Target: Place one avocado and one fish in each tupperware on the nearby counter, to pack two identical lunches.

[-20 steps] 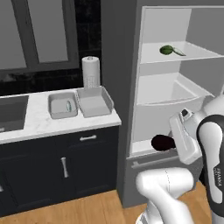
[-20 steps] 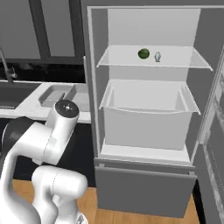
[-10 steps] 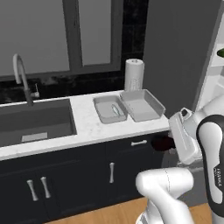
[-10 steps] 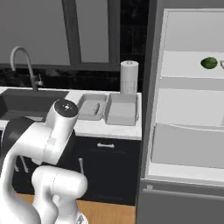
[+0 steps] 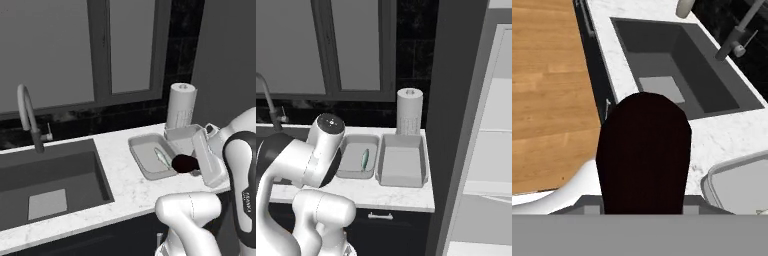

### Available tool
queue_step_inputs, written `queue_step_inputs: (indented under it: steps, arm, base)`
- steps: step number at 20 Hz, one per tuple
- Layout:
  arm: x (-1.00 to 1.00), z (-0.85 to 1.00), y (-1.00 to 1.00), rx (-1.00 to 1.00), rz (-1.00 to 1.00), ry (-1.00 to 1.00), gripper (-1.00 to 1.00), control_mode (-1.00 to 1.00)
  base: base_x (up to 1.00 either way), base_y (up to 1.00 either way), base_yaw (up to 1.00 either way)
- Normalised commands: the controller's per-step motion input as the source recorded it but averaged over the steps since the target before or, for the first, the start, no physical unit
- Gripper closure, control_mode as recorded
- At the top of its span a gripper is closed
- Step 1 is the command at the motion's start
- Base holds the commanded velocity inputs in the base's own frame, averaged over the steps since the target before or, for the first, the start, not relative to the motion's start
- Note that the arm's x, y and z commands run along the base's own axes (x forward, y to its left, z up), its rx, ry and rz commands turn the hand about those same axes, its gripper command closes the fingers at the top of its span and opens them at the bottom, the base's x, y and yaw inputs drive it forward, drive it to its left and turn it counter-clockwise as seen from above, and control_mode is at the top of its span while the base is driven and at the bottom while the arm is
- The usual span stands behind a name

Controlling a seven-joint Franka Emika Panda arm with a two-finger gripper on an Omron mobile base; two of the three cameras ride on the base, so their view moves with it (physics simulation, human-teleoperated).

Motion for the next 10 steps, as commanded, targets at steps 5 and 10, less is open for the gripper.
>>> queue_step_inputs:
  steps: [5, 10]
  arm:
    - [0.5, -0.17, 0.17, -0.1, -0.17, 0.0, 1.0, -1.0]
    - [0.6, -0.36, 0.15, -0.12, -0.51, 0.0, 1.0, -1.0]
  base:
    - [0.4, 0.03, -0.07]
    - [0.0, 0.0, 0.0]
